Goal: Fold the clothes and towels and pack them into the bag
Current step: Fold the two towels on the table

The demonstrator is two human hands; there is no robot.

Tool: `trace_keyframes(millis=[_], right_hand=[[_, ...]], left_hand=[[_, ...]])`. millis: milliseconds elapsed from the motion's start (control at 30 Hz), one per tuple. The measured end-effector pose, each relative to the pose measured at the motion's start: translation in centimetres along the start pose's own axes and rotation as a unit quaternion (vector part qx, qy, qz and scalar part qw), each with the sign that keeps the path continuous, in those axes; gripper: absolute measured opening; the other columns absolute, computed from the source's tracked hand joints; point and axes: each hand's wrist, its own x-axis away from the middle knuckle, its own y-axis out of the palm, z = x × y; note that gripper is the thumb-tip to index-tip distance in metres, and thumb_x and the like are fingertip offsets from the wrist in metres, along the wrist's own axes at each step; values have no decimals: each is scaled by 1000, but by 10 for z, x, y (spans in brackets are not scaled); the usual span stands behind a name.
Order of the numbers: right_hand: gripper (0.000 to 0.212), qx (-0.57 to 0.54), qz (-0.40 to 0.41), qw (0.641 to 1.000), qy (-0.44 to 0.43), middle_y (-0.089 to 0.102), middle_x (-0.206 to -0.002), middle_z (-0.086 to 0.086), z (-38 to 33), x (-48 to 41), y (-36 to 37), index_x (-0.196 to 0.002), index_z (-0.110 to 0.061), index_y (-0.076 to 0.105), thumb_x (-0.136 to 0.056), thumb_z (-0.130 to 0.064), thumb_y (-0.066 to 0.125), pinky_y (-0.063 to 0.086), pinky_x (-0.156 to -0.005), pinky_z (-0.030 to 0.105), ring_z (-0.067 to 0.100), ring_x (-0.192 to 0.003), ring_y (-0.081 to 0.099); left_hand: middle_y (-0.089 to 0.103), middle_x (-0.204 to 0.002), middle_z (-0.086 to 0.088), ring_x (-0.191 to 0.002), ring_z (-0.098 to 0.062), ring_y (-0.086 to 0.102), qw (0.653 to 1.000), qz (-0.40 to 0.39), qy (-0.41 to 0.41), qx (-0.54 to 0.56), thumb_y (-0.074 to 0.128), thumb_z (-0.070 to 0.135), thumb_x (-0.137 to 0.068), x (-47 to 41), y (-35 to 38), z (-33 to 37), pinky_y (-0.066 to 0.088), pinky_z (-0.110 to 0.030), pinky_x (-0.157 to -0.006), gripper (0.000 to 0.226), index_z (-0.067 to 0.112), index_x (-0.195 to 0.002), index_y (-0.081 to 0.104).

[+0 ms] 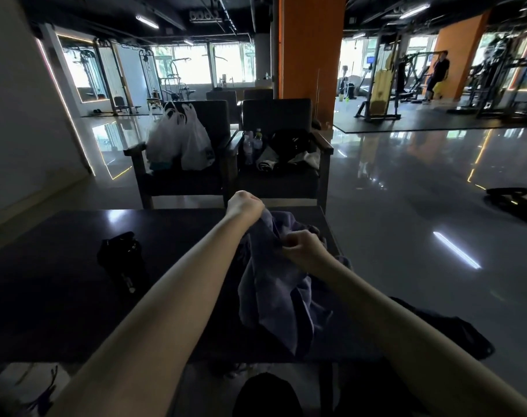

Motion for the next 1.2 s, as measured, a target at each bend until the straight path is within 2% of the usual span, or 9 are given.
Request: trace_keyframes(millis=[67, 167, 267, 400, 567, 767, 933, 1033, 1200], right_hand=[[27, -59, 7, 998, 28, 49, -54, -4, -1, -4, -2, -57, -16, 57, -81, -3, 58, 36, -52, 27, 8, -52, 43], [11, -148, 46, 985, 80, 56, -59, 2, -9, -10, -10, -75, -8, 65, -83, -4, 60, 40, -45, 21, 11, -51, 51], [19, -203, 84, 968, 119, 64, -84, 8, -14, -20, -18, -102, -11, 62, -84, -9, 65, 56, -63, 29, 19, -73, 64], [16, -284, 106, 946, 116, 65, -82, 12, -25, -19, -24, -79, -10, 66, -86, 0, 57, 57, -66, 32, 21, -71, 63], [33, -401, 97, 902, 126, 64, -78, 19, -46, -11, -26, -88, 2, 66, -83, 13, 36, 60, -60, 29, 25, -64, 66], [35, -315, 92, 943, 64, 67, -84, 13, -52, -6, -29, -95, -12, 67, -77, 14, 53, 56, -85, 37, 24, -83, 66], [20, -160, 216, 962, 42, 72, -79, 1, -45, -1, -47, -83, -20, 74, -76, -8, 60, 57, -74, 32, 17, -79, 68], [17, -115, 236, 964, 46, 68, -81, 2, -36, 2, -60, -88, -17, 73, -81, -9, 59, 53, -74, 33, 16, -79, 63], [18, -98, 203, 973, 55, 67, -91, 12, -18, 3, -77, -98, -4, 70, -86, -13, 60, 52, -79, 35, 20, -84, 61]], left_hand=[[66, -86, -1, -82, -10, 57, 1000, -12, 21, -2, 51, 15, -92, 6, -1, -3, 45, -26, -76, 16, 8, -88, 65], [62, -112, -5, -92, -16, 57, 998, -60, 21, -22, 50, 38, -94, 15, 1, -19, 43, -29, -74, 40, 8, -119, 53], [59, -119, -10, -100, -20, 57, 987, -162, 18, -4, 56, 54, -88, 35, 5, -37, 48, -36, -83, 57, 8, -122, 52], [58, -114, 1, -103, -11, 54, 951, -310, 11, 5, 61, 49, -87, 71, 9, -57, 43, -36, -99, 46, 17, -118, 55], [39, -141, 8, -128, -12, 39, 963, -266, 39, 7, 75, 62, -63, 82, 26, -76, 36, -35, -108, 100, 24, -143, 29], [63, -88, -2, -80, -13, 59, 992, -86, 23, 86, 61, 28, -89, 82, 43, -71, 45, -25, -71, 24, 7, -99, 61], [54, -71, -1, -65, -11, 50, 978, 17, 6, 208, 42, 14, -98, 82, 30, -63, 39, -22, -56, 27, 12, -75, 55], [51, -63, 1, -60, -11, 47, 978, -30, 45, 199, 48, 24, -98, 84, 10, -55, 37, -26, -54, 35, 14, -65, 49], [64, -70, 6, -63, -1, 54, 984, -139, 99, -56, 74, 33, -79, 89, -18, -53, 39, -18, -60, 19, 21, -71, 62]])
